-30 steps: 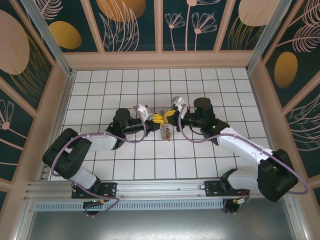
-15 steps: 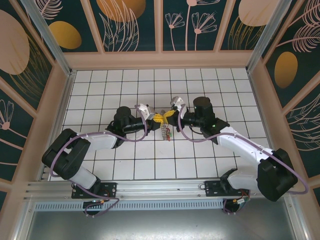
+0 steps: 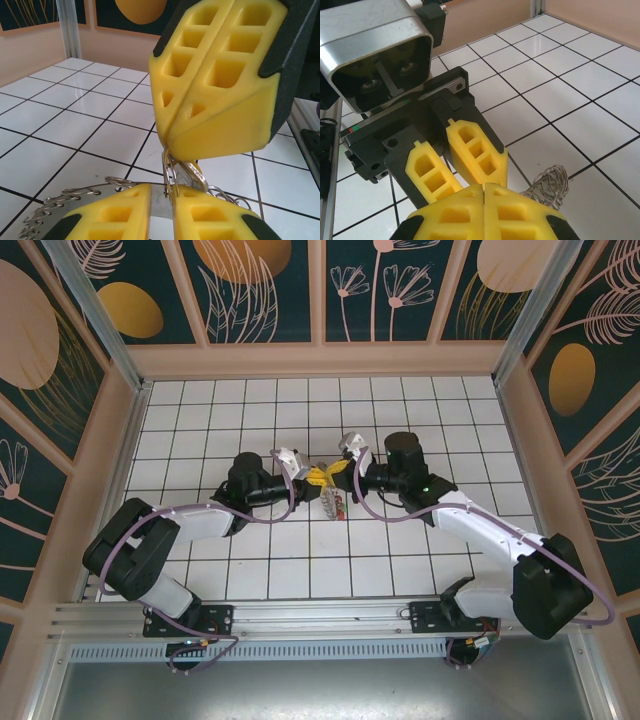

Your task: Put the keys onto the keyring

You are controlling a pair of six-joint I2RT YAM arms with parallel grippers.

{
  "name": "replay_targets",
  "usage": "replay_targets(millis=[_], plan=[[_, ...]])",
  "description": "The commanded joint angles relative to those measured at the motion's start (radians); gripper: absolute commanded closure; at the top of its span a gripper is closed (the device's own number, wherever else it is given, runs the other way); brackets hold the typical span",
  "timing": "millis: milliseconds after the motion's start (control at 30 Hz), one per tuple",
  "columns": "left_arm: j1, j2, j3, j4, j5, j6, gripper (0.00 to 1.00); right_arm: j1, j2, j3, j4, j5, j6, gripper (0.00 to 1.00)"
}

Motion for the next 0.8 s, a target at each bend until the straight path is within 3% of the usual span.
replay_targets(millis=[0, 200, 500, 767], plan=[[-0.002, -0.025, 0.029, 0.006, 0.016, 0.024, 0.81, 0.007, 0.002, 0.041, 0.012, -0.039, -0.027, 1.00], [-0.002, -0.027, 0.028, 0.004, 0.013, 0.022, 0.83, 0.008, 0.004, 0.035, 0.016, -0.042, -0.023, 1.00], [-0.002, -0.033, 0.015, 0.006, -0.010, 0.023, 1.00, 0.005, -0.020, 0.008, 0.027, 0.011, -0.011, 1.00], [-0.001, -0.027, -0.012, 0.059, -0.028, -0.001, 1.00, -0.032, -0.039, -0.041, 0.066, 0.044, 0.034, 1.00]])
